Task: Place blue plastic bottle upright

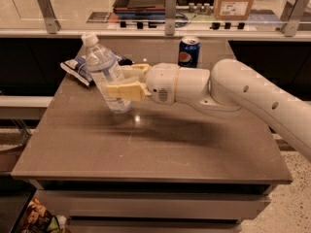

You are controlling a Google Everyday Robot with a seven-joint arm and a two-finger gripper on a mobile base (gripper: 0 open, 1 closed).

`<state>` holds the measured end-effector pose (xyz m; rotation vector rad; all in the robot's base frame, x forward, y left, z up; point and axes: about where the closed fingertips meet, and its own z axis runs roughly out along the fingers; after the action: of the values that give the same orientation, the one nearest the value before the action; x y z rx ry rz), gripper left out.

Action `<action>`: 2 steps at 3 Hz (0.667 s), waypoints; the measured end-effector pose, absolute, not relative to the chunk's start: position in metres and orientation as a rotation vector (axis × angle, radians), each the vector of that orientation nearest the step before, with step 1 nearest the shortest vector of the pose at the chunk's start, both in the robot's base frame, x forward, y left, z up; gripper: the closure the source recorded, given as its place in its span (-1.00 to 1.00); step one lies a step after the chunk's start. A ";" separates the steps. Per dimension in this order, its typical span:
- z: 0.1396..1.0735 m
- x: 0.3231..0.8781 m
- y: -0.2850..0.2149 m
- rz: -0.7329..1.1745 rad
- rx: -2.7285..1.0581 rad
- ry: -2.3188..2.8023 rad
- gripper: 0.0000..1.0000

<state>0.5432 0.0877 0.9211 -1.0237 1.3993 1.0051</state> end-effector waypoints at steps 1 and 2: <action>0.914 0.543 0.081 1.004 -0.988 1.411 1.00; 0.905 0.542 0.077 0.992 -0.953 1.455 1.00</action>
Offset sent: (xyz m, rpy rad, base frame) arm -0.0011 -0.0214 -0.0290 -0.0045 0.0839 -0.1140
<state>0.5418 0.0766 0.9047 -0.9530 1.4551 0.9916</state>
